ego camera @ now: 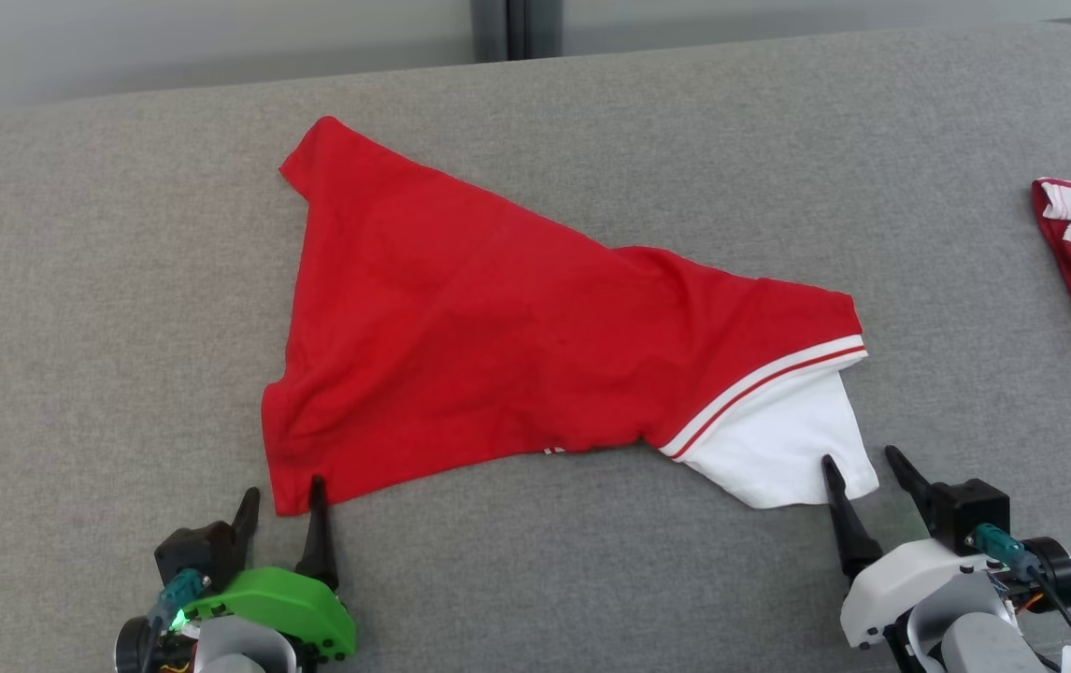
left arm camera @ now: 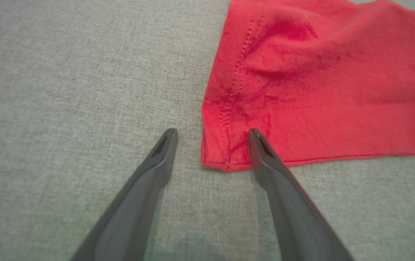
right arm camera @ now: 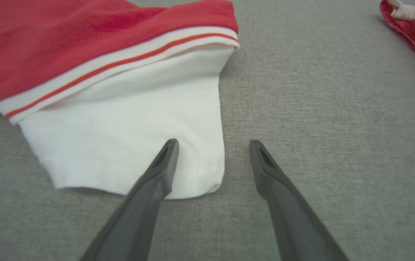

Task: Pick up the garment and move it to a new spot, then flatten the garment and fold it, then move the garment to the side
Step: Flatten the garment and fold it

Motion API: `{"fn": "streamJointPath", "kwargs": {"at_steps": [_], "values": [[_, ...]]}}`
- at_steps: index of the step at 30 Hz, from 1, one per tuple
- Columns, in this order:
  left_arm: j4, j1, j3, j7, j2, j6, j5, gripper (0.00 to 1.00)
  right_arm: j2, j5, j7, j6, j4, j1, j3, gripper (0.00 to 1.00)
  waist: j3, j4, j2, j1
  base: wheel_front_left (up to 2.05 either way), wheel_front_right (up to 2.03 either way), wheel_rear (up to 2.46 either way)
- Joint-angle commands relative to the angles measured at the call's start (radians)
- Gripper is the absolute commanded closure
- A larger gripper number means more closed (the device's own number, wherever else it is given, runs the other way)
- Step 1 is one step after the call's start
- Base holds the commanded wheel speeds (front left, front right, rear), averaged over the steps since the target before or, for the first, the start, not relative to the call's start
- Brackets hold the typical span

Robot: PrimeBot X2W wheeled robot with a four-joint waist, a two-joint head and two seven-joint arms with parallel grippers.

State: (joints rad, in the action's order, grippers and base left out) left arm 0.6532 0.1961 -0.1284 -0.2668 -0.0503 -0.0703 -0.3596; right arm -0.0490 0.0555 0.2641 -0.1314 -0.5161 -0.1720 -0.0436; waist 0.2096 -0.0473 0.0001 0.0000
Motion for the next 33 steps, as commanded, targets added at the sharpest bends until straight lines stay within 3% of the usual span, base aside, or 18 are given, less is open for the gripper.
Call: {"fn": "streamJointPath", "kwargs": {"at_steps": [1, 14, 15, 16, 17, 18, 21, 25, 33], "values": [[0.015, 0.009, -0.005, 0.005, -0.002, -0.001, -0.001, 0.0, -0.004, -0.007, 0.0, 0.002, -0.006, -0.007, 0.012, 0.0, 0.007, 0.002, -0.0001, 0.0, 0.0, 0.0, 0.0], [0.088, 0.014, -0.04, 0.011, 0.001, -0.018, -0.019, 0.0, -0.004, -0.025, -0.004, 0.002, -0.083, 0.025, 0.021, 0.0, -0.006, 0.004, -0.0001, 0.0, 0.0, 0.0, 0.0], [0.099, 0.014, -0.044, 0.011, 0.001, -0.021, -0.022, 0.0, -0.004, -0.026, -0.004, 0.002, -0.085, 0.024, 0.02, 0.08, -0.006, 0.003, -0.0001, 0.0, 0.0, 0.0, 0.0], [0.112, 0.014, -0.05, 0.011, 0.001, -0.024, -0.023, 0.0, -0.004, -0.026, -0.004, 0.002, -0.087, 0.023, 0.018, 0.5, -0.007, 0.003, -0.0001, 0.0, 0.0, 0.0, 0.0], [0.123, 0.015, -0.056, 0.011, 0.002, -0.028, -0.025, 0.57, -0.004, -0.025, -0.004, 0.002, -0.088, 0.022, 0.017, 0.63, -0.008, 0.003, -0.0001, 0.0, 0.0, 0.0, 0.0], [0.137, 0.015, -0.064, 0.012, 0.003, -0.032, -0.03, 1.0, -0.004, -0.021, -0.004, 0.002, -0.088, 0.019, 0.016, 0.98, -0.009, 0.003, -0.0001, 0.0, 0.0, 0.0, 0.0], [0.156, 0.021, -0.076, 0.014, 0.005, -0.04, -0.045, 1.0, -0.004, -0.004, -0.003, 0.002, -0.071, 0.016, 0.009, 1.0, -0.018, 0.007, -0.0001, 0.0, 0.0, 0.0, 0.0], [0.112, 0.016, -0.061, 0.009, 0.0, -0.037, -0.062, 1.0, -0.004, 0.046, 0.0, 0.002, 0.063, 0.02, -0.002, 1.0, -0.043, 0.014, -0.0001, 0.0, 0.0, 0.0, 0.0], [-0.166, 0.032, 0.044, 0.003, -0.006, -0.048, -0.003, 1.0, -0.032, 0.183, 0.0, 0.002, 0.363, -0.024, -0.003, 1.0, -0.107, 0.027, -0.0001, 0.0, 0.0, 0.0, 0.0]]}}
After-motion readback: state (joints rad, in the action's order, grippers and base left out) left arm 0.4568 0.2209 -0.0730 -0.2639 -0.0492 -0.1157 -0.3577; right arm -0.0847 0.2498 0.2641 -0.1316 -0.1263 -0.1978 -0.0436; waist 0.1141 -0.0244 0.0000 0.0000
